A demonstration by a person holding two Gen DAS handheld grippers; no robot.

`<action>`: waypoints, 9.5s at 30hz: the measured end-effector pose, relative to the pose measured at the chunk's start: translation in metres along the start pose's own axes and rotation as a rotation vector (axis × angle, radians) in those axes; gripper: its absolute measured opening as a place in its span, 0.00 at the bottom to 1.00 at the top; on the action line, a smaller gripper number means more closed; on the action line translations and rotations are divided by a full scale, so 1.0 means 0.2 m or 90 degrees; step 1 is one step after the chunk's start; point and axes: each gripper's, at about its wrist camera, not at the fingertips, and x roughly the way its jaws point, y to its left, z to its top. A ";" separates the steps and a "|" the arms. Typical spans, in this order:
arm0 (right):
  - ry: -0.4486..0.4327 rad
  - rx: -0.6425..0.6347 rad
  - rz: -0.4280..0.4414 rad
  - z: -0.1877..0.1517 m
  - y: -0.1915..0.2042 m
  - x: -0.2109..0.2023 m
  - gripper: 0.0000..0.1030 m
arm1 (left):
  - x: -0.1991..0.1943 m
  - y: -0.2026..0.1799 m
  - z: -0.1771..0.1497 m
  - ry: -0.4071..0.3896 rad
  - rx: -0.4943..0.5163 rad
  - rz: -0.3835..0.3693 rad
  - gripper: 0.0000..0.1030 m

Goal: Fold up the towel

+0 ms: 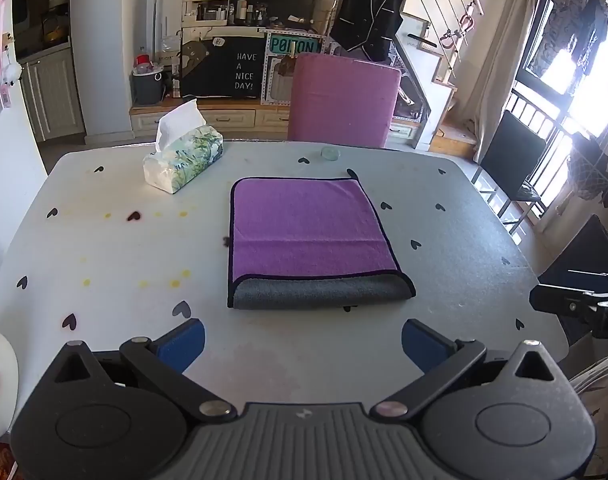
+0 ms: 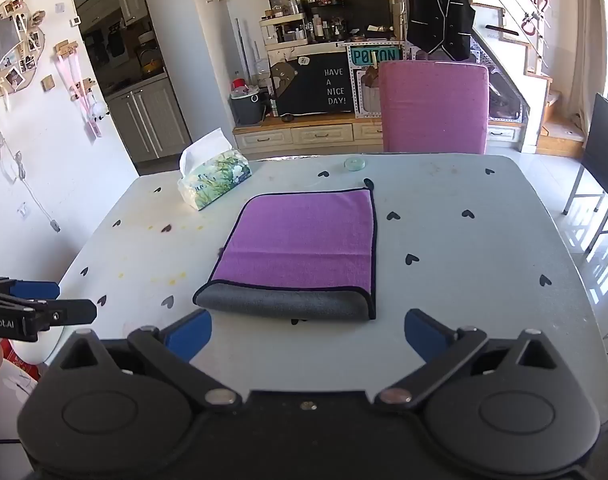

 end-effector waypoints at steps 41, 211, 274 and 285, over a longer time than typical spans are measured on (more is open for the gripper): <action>0.002 0.001 0.001 0.00 0.00 0.01 1.00 | 0.00 0.00 0.00 -0.002 0.003 0.002 1.00; 0.312 0.102 0.031 0.17 -0.45 1.55 0.32 | 1.51 0.38 0.31 0.313 -0.075 0.059 0.45; 0.042 0.019 -0.038 0.91 -0.34 1.41 0.04 | 1.32 0.27 1.17 0.052 -0.003 0.142 0.05; 0.034 0.017 -0.051 1.07 -0.34 1.64 0.04 | 1.54 0.28 1.34 0.042 -0.004 0.154 0.05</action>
